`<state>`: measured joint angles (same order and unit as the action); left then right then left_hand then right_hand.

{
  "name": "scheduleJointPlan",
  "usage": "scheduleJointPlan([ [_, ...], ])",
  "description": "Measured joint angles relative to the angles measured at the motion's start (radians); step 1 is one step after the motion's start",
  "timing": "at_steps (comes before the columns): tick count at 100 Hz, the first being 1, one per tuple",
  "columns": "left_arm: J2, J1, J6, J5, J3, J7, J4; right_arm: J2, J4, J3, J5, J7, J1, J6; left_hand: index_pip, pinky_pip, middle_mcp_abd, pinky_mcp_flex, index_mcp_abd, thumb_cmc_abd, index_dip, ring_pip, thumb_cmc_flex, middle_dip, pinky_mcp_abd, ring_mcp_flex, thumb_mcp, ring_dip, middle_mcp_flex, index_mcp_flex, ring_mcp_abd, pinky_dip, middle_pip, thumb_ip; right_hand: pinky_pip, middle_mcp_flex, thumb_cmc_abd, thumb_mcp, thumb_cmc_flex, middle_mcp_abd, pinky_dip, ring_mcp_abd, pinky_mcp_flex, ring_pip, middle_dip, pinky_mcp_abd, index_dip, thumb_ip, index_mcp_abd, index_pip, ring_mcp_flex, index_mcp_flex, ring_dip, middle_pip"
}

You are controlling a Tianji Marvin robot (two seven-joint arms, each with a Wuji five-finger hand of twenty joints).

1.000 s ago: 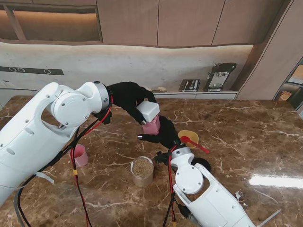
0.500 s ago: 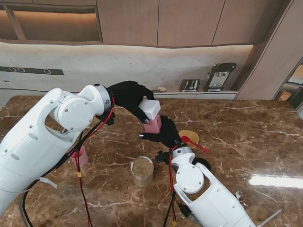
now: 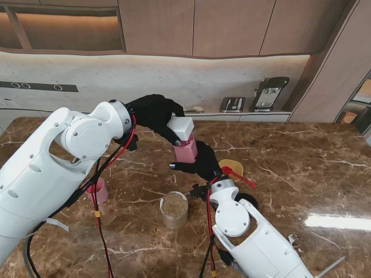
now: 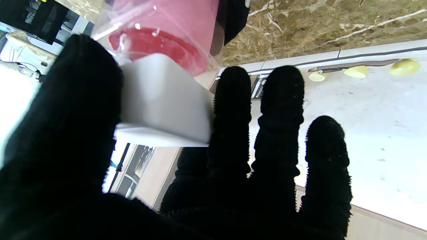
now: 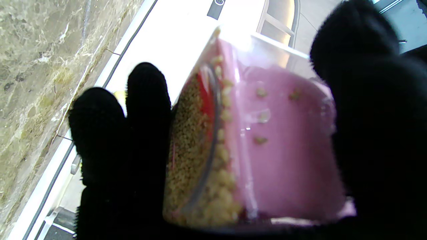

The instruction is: Measure grain into the airtight container

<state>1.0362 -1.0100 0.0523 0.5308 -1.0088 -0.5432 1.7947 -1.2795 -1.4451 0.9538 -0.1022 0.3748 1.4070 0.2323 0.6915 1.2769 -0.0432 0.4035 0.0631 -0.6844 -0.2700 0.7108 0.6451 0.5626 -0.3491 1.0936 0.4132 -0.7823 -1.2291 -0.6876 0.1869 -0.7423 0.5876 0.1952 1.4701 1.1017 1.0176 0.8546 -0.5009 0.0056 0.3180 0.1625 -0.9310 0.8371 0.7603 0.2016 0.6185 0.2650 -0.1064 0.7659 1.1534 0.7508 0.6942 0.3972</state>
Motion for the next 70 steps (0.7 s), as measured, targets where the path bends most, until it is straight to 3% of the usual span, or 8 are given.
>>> scheduleJointPlan([
  [34,0.003,-0.025,0.008,0.024,-0.045,0.015,0.02,0.0,0.003,0.002,0.0,0.0,0.001,-0.002,0.004,0.007,-0.003,0.002,0.01,0.006,-0.001,0.01,0.0,0.0,0.0,0.016,-0.004,0.002,-0.01,0.0,0.001,0.0,0.001,0.0,0.0,0.0,-0.001,0.0,0.0,0.0,0.0,0.0,0.0,0.0,0.0,0.0,0.0,0.0,0.001,-0.001,0.0,0.0,0.0,0.0],
  [70,-0.001,-0.1,-0.003,0.101,-0.171,-0.016,0.079,0.0,0.003,0.02,-0.008,0.001,0.009,-0.003,0.004,0.008,-0.003,0.007,0.011,0.006,-0.001,0.011,0.0,0.0,0.0,0.02,-0.004,0.003,-0.01,0.0,0.001,0.0,0.001,0.0,0.0,0.0,-0.001,0.0,0.0,0.0,0.0,0.0,0.0,0.0,0.0,0.0,0.0,0.0,0.001,-0.001,0.0,0.0,0.0,0.0],
])
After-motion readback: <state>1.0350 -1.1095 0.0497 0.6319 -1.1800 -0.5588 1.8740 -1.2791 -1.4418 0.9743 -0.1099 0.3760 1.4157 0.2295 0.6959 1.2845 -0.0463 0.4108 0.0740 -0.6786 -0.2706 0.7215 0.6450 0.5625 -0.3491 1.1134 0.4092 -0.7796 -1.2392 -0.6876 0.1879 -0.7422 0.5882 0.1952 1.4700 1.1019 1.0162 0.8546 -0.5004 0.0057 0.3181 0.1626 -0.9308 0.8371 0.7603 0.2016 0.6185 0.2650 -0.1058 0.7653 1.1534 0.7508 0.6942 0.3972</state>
